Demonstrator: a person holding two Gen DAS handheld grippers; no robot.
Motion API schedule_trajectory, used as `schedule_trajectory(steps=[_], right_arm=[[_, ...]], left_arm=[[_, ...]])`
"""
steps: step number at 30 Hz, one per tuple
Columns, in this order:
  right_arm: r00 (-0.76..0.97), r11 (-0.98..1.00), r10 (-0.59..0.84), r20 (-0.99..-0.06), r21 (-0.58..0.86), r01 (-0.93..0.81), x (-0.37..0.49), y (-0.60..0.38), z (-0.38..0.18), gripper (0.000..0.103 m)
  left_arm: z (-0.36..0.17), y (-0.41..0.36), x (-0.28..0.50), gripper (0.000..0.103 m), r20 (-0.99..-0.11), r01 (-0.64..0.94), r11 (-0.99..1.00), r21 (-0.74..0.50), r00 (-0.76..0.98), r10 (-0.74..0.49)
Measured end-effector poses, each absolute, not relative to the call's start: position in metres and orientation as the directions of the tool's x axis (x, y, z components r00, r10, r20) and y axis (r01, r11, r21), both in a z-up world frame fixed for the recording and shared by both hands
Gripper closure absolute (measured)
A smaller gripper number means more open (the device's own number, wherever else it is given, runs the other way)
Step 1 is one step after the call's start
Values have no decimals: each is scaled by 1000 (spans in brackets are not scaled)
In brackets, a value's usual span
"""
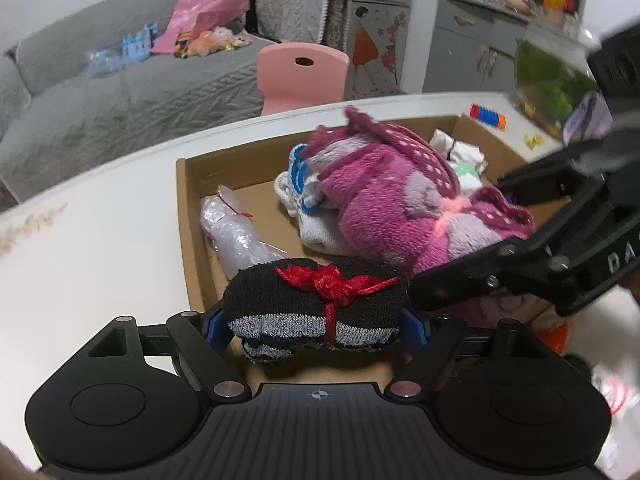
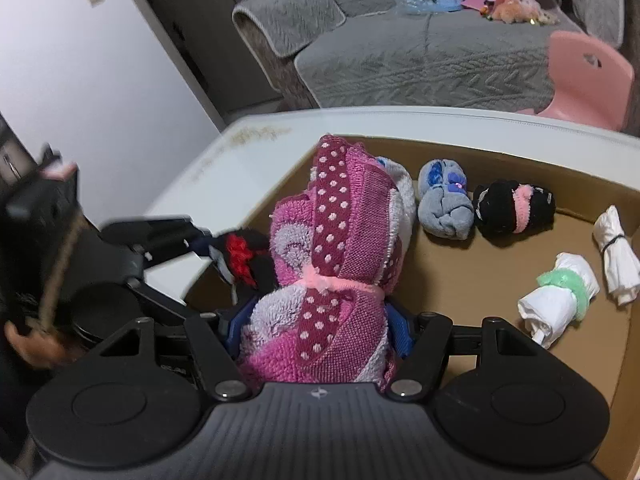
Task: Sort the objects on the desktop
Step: 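Carry the black sock with left tool while right tool carries pink towel over the box, then lower both held bundles into the box and open both tools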
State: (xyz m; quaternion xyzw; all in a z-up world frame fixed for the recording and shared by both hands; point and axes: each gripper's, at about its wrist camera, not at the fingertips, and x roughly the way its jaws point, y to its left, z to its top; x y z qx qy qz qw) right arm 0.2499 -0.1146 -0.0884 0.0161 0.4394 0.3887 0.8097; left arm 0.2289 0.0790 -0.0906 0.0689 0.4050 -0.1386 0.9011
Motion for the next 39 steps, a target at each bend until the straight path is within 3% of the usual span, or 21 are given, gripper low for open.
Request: schedule_trajectory(steps=[14,17,20,23,33,39], right_arm=[[370,732,539,-757,202,-651,248,-103,-97,40],[378,737,515,-770,171,-654,249,-99,-101,36],[386,747,514,-766,178,-641,249,-103,-101,24],[403,753,519,-754,180,-633,246,-110,-95,14],[490,758,580,-651,211,-617,200,-160,-56,10],[479,728,624,-618,236,-644,146,-185,-65,8]], left_arm=[[-107,56,229,16,-765,318,941,117,633,-119],[-108,54,231,13,-769,300,947,115,630,-106],[-104,53,228,10,-771,295,949,108,628,-108],[-95,56,218,6,-757,292,950,114,645,-107],[-62,73,155,2,-693,262,962,72,707,-140],[-68,77,110,0,-687,267,964,-3,700,-196]])
